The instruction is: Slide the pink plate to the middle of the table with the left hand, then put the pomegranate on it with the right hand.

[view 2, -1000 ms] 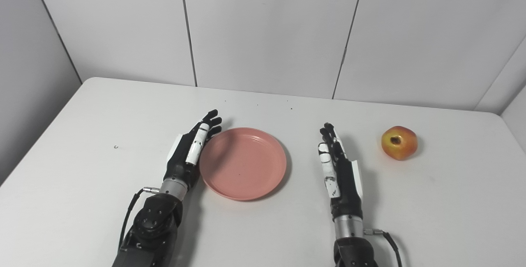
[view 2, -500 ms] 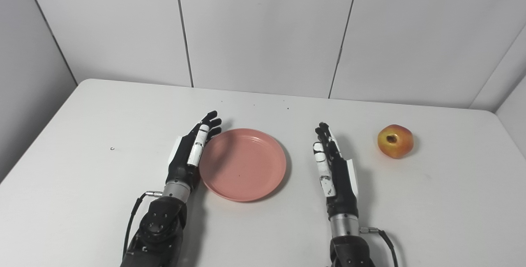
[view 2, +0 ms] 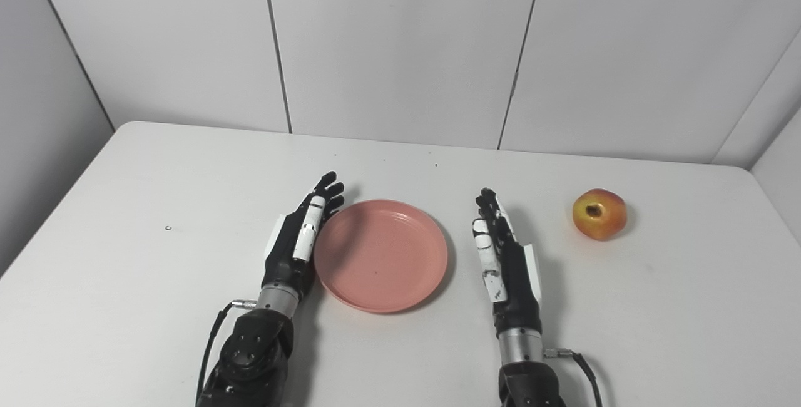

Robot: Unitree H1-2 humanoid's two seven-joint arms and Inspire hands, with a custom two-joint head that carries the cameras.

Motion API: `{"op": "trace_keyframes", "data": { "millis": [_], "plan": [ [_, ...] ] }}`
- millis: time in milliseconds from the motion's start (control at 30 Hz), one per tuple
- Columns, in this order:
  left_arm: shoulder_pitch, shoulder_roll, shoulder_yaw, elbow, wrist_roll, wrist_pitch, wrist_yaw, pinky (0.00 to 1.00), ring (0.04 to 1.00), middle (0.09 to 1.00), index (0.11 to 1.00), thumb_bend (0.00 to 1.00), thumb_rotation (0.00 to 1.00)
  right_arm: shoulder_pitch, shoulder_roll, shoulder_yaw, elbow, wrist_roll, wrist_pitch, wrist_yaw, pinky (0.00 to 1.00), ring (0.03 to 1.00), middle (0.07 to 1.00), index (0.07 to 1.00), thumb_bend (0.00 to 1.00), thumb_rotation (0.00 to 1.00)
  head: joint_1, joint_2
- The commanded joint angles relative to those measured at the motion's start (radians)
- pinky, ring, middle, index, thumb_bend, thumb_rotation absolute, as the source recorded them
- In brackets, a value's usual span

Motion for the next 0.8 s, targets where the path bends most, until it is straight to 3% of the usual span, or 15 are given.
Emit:
{"op": "trace_keyframes", "data": {
  "millis": [0, 333, 767],
  "plan": [
    [-0.007, -0.022, -0.013, -0.013, -0.011, -0.034, -0.016, 0.90, 0.914, 0.915, 0.902, 0.28, 1.00, 0.013, 0.007, 0.005, -0.003, 0.001, 0.014, -0.006, 0.96, 0.931, 0.910, 0.915, 0.61, 1.00, 0.000, 0.001],
    [0.007, -0.032, -0.026, -0.017, -0.023, -0.034, -0.031, 0.90, 0.912, 0.909, 0.899, 0.29, 1.00, 0.012, 0.010, 0.007, -0.006, 0.002, 0.016, -0.004, 0.97, 0.933, 0.911, 0.916, 0.62, 1.00, -0.004, 0.003],
    [0.023, -0.037, -0.033, -0.058, -0.056, 0.043, -0.060, 0.92, 0.922, 0.913, 0.901, 0.30, 1.00, 0.009, 0.019, 0.012, -0.010, -0.005, 0.019, -0.009, 0.96, 0.928, 0.904, 0.909, 0.60, 1.00, -0.026, 0.001]
  ]
}}
